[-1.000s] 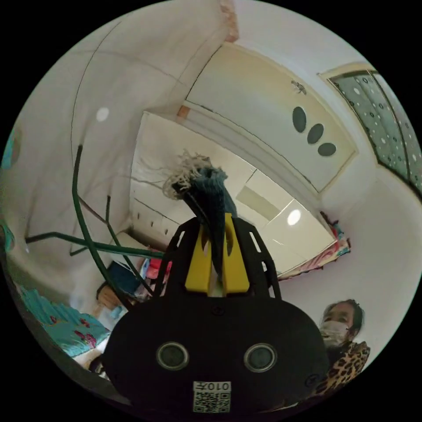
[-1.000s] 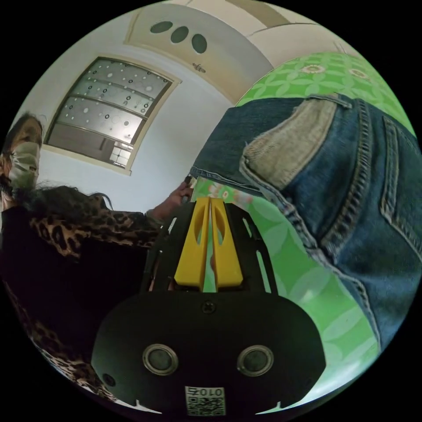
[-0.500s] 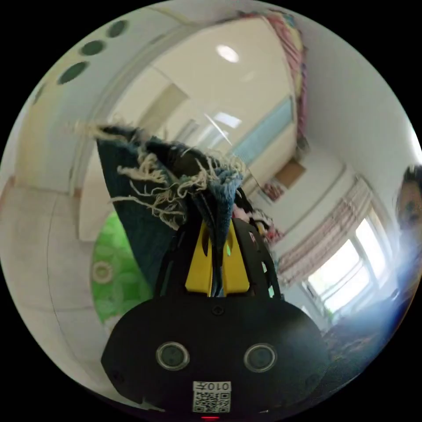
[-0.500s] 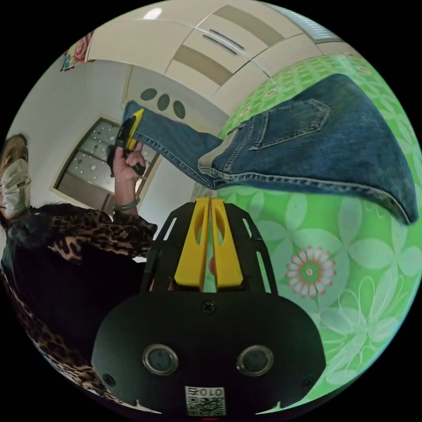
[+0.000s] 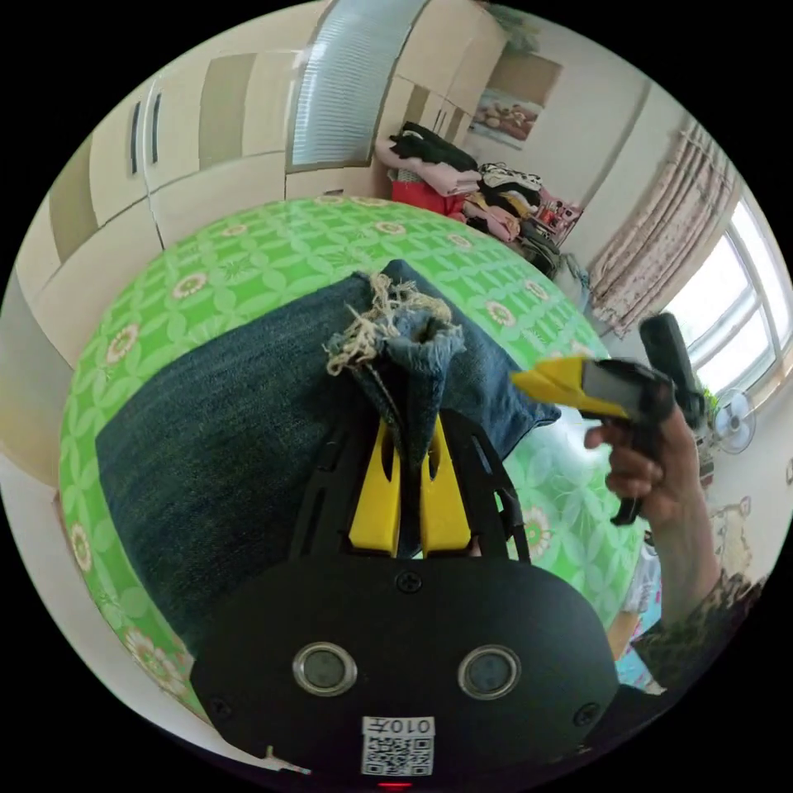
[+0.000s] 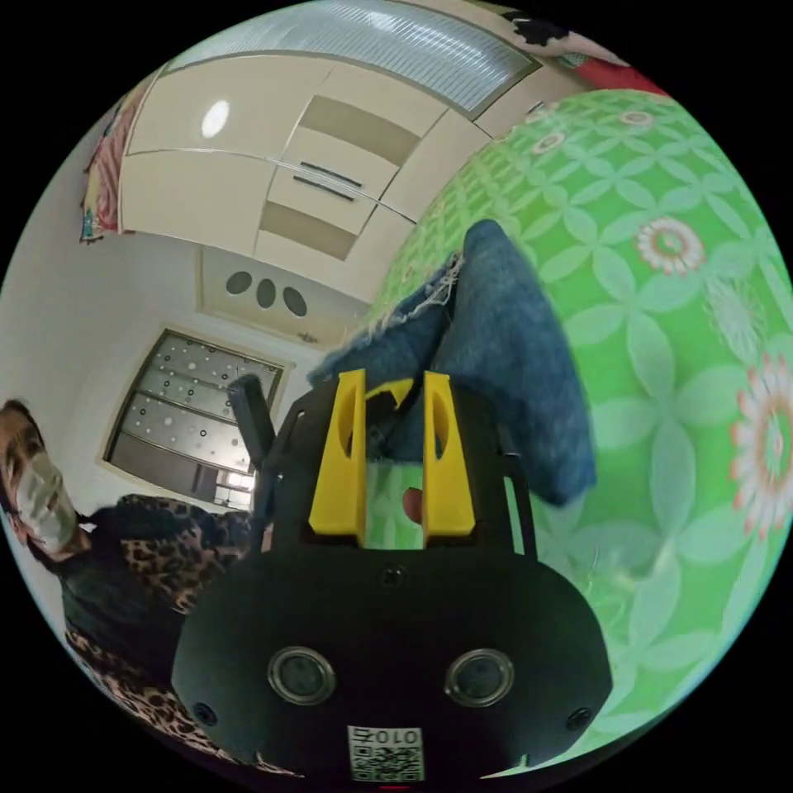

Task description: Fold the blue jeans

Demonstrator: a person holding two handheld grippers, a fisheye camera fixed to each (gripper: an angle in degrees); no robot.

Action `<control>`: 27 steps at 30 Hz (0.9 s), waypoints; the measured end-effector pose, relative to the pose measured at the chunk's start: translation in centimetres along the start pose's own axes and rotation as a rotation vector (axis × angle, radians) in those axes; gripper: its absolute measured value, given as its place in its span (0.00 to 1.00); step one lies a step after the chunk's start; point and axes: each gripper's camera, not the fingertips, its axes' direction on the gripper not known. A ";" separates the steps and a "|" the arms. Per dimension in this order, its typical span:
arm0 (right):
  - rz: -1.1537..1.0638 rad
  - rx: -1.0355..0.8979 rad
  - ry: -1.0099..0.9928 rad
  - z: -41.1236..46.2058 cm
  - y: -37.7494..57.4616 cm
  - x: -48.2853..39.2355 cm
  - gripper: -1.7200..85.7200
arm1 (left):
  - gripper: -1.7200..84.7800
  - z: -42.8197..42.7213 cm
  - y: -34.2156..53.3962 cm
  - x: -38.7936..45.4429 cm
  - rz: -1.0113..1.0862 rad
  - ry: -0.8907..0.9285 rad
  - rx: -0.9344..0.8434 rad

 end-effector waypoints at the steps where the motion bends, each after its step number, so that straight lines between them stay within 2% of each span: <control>1: 0.010 -0.046 -0.004 0.6 -2.2 0.3 0.15 | 0.06 -0.1 0.0 0.4 0.009 -0.007 0.006; 3: 0.045 -0.117 0.010 1.6 -5.1 0.9 0.16 | 0.06 0.1 0.0 1.3 0.019 -0.022 0.011; 6: 0.119 -0.180 -0.077 2.4 -8.7 2.1 0.17 | 0.06 0.4 0.2 1.6 0.013 -0.013 0.018; 8: 0.181 -0.224 -0.023 2.8 -10.9 2.7 0.18 | 0.06 0.3 0.4 1.7 0.015 -0.013 0.027; 13: 0.181 -0.374 0.034 5.6 -14.1 3.0 0.16 | 0.07 -0.5 0.9 2.2 0.044 -0.064 0.046; 17: 0.082 -0.374 0.107 4.9 -15.6 1.6 0.08 | 0.07 -2.0 1.1 2.1 0.081 -0.130 0.043; 20: -0.113 -0.280 0.076 0.9 -15.3 -1.8 0.08 | 0.07 -6.4 0.9 2.7 0.138 -0.185 0.147; 22: -0.132 -0.263 0.119 -1.2 -14.9 -1.9 0.07 | 0.07 -7.8 0.9 3.3 0.185 -0.189 0.192; 25: -0.071 -0.292 0.191 -2.5 -14.2 1.7 0.07 | 0.06 -5.2 1.2 3.0 0.220 -0.167 0.121; 27: 0.009 -0.323 0.182 -2.5 -13.7 4.7 0.07 | 0.06 -2.4 2.1 2.0 0.257 -0.190 0.001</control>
